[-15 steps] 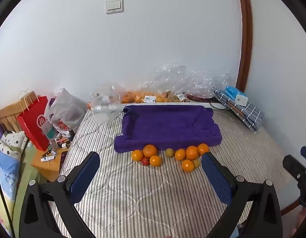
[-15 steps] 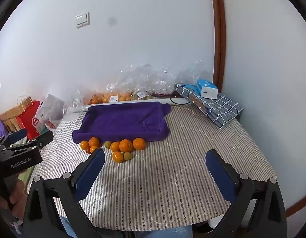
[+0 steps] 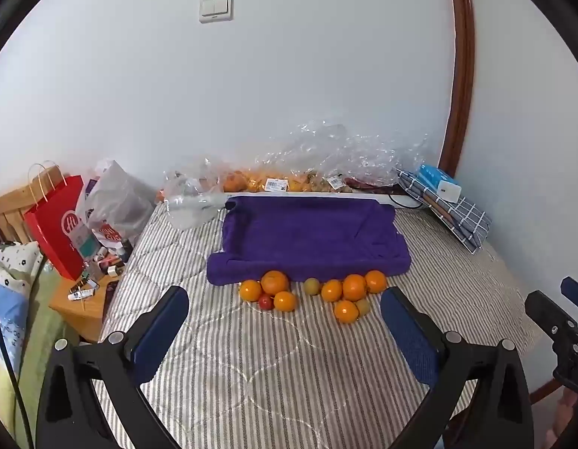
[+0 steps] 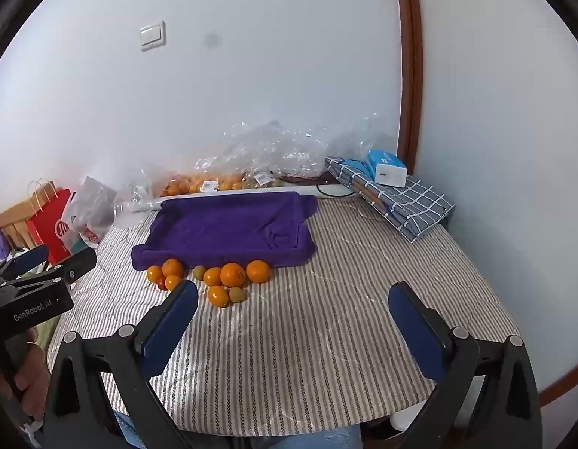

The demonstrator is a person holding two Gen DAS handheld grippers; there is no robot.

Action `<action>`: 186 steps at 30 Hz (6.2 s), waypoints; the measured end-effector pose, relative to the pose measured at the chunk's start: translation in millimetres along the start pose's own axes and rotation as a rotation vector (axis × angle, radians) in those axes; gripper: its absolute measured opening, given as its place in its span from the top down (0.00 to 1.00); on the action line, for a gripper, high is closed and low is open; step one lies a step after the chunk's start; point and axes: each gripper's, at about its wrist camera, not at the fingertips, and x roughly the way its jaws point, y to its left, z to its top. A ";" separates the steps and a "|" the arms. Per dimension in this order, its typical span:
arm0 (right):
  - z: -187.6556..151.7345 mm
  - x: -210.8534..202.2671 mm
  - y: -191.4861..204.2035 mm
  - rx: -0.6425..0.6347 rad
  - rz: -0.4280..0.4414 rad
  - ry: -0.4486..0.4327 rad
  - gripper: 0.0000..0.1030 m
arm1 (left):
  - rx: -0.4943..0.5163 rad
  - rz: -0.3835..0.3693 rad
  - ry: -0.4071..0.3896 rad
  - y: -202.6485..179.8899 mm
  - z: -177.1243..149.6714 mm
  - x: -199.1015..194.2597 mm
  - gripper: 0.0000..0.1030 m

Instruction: Organize fruits

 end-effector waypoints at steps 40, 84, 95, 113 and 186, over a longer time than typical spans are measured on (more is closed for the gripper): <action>-6.4 4.9 17.1 0.002 0.027 0.002 0.02 | -0.025 -0.009 0.000 11.1 -4.1 -3.9 0.00; -9.4 -0.1 23.9 0.005 0.074 -0.011 0.02 | -0.042 -0.003 -0.014 17.5 -6.8 -12.8 0.00; -5.1 8.3 24.1 0.003 0.087 -0.010 0.02 | -0.023 0.013 -0.003 16.6 0.8 -2.4 0.00; -15.7 141.6 6.8 0.025 0.120 0.146 0.12 | -0.181 0.069 0.176 114.5 -41.7 113.9 0.13; -39.0 273.8 11.3 -0.073 0.152 0.247 0.61 | -0.302 -0.312 0.255 121.2 -44.5 222.4 0.58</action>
